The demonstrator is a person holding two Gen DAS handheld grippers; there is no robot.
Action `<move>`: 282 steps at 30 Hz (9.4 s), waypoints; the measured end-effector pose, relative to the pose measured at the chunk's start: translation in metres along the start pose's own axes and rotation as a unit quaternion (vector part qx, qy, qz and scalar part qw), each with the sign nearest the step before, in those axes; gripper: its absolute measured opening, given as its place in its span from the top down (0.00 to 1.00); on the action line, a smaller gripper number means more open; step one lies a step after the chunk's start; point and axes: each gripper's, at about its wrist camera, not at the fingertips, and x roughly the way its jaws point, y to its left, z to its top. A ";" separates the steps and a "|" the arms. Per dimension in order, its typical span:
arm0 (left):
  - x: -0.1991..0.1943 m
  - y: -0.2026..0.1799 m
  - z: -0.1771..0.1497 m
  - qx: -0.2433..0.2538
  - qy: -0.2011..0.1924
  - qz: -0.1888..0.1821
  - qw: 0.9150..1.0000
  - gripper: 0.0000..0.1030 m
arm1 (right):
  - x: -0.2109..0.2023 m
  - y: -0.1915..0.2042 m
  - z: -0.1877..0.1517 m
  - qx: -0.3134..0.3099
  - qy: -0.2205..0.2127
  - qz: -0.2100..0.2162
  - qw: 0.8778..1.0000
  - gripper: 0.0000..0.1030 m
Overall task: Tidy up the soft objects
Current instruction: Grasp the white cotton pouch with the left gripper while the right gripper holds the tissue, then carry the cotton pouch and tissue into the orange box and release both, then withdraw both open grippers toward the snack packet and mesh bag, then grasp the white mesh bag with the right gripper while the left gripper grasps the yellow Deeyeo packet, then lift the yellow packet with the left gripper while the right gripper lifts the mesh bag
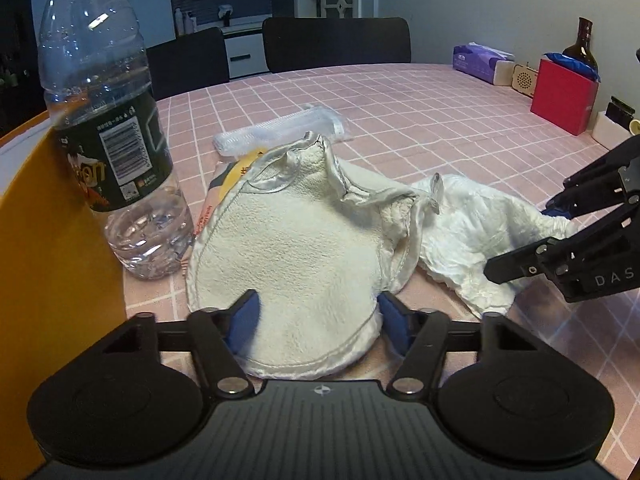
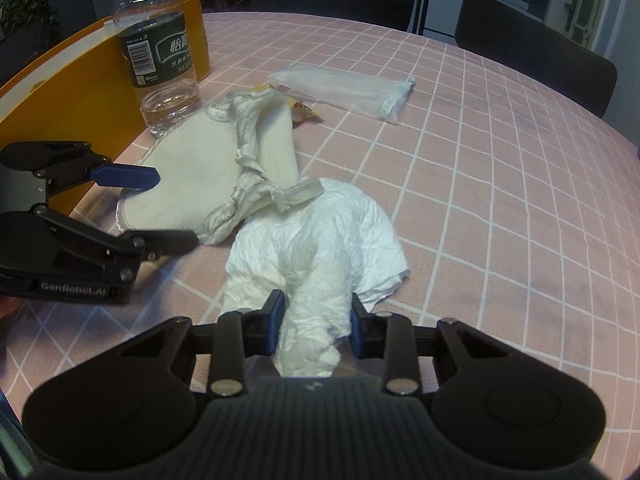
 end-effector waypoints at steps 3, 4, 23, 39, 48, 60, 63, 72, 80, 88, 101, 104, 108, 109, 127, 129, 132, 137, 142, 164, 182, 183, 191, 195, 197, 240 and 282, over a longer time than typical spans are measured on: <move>-0.001 0.001 0.001 0.002 -0.005 0.015 1.000 0.63 | 0.000 -0.001 0.000 0.003 0.001 0.001 1.000 0.73; -0.002 0.000 0.000 0.005 -0.008 0.019 1.000 0.72 | 0.000 0.000 0.001 0.004 0.002 0.001 1.000 0.74; -0.101 -0.011 0.010 -0.024 -0.133 -0.040 0.990 0.83 | -0.067 0.008 0.013 0.015 -0.033 -0.024 0.999 0.83; -0.172 0.044 0.026 -0.001 -0.177 -0.027 0.984 0.83 | -0.115 0.077 0.042 -0.005 -0.101 0.059 0.993 0.83; -0.196 0.087 0.027 -0.004 -0.175 0.021 0.984 0.83 | -0.114 0.129 0.084 -0.043 -0.128 0.101 0.986 0.83; -0.171 0.174 0.029 -0.060 -0.101 0.048 0.992 0.83 | -0.065 0.199 0.151 -0.076 -0.124 0.125 0.981 0.82; -0.154 0.187 0.025 -0.054 -0.072 0.063 0.994 0.83 | -0.038 0.213 0.160 -0.098 -0.115 0.090 0.984 0.83; -0.099 0.213 0.038 -0.049 0.013 0.067 0.996 0.83 | 0.035 0.237 0.189 -0.137 -0.070 0.027 0.988 0.82; -0.081 0.223 0.032 -0.056 0.044 0.058 0.996 0.77 | 0.065 0.242 0.193 -0.178 -0.051 -0.003 0.983 0.79; -0.087 0.219 0.028 -0.058 0.038 0.065 0.995 0.49 | 0.066 0.249 0.189 -0.209 -0.053 -0.024 0.976 0.59; -0.121 0.209 0.031 -0.064 -0.011 0.066 0.996 0.31 | 0.016 0.270 0.172 -0.238 -0.066 -0.018 0.969 0.35; -0.130 0.204 0.028 -0.057 -0.023 0.068 0.996 0.31 | 0.004 0.271 0.161 -0.235 -0.069 -0.012 0.969 0.35; -0.142 0.197 0.021 -0.050 -0.044 0.066 0.996 0.28 | -0.009 0.265 0.142 -0.225 -0.075 -0.015 0.971 0.35; -0.145 0.195 0.020 -0.048 -0.049 0.067 0.995 0.27 | -0.013 0.262 0.138 -0.220 -0.075 -0.013 0.973 0.35; -0.170 0.088 0.018 0.074 -0.114 -0.026 0.990 0.27 | -0.092 0.154 0.067 -0.087 -0.108 0.001 0.990 0.31; -0.163 0.075 0.021 0.094 -0.110 -0.039 0.989 0.27 | -0.092 0.135 0.059 -0.073 -0.102 -0.013 0.992 0.31; -0.148 0.052 0.024 0.127 -0.098 -0.049 0.986 0.27 | -0.087 0.108 0.047 -0.050 -0.091 -0.032 0.994 0.31; -0.115 0.018 0.033 0.175 -0.064 -0.058 0.981 0.27 | -0.072 0.073 0.036 -0.024 -0.068 -0.046 0.996 0.32; -0.075 -0.005 0.049 0.169 -0.025 -0.052 0.984 0.27 | -0.058 0.055 0.027 -0.021 -0.052 -0.050 0.997 0.36; 0.071 -0.024 0.092 0.110 0.104 0.056 0.987 0.29 | -0.003 -0.005 0.045 0.013 -0.023 -0.060 0.998 0.35; 0.090 -0.017 0.104 0.106 0.113 0.070 0.985 0.29 | 0.051 -0.030 0.105 -0.021 -0.101 -0.060 0.993 0.35; 0.091 -0.016 0.104 0.106 0.116 0.069 0.985 0.29 | 0.054 -0.030 0.107 -0.026 -0.099 -0.057 0.993 0.35; 0.095 -0.011 0.110 0.101 0.136 0.057 0.984 0.29 | 0.077 -0.027 0.128 -0.075 -0.083 -0.021 0.994 0.35; 0.097 -0.010 0.111 0.097 0.136 0.056 0.984 0.29 | 0.090 -0.026 0.139 -0.081 -0.080 -0.024 0.993 0.35; 0.097 -0.011 0.110 0.098 0.135 0.055 0.984 0.29 | 0.097 -0.028 0.142 -0.077 -0.077 -0.022 0.994 0.36; 0.014 -0.049 0.065 0.163 0.046 -0.053 0.984 1.00 | -0.036 -0.005 -0.006 0.071 0.058 -0.065 0.994 1.00; 0.017 -0.053 0.050 0.207 0.055 0.037 0.976 0.93 | -0.007 0.001 0.004 0.038 0.040 -0.046 0.997 1.00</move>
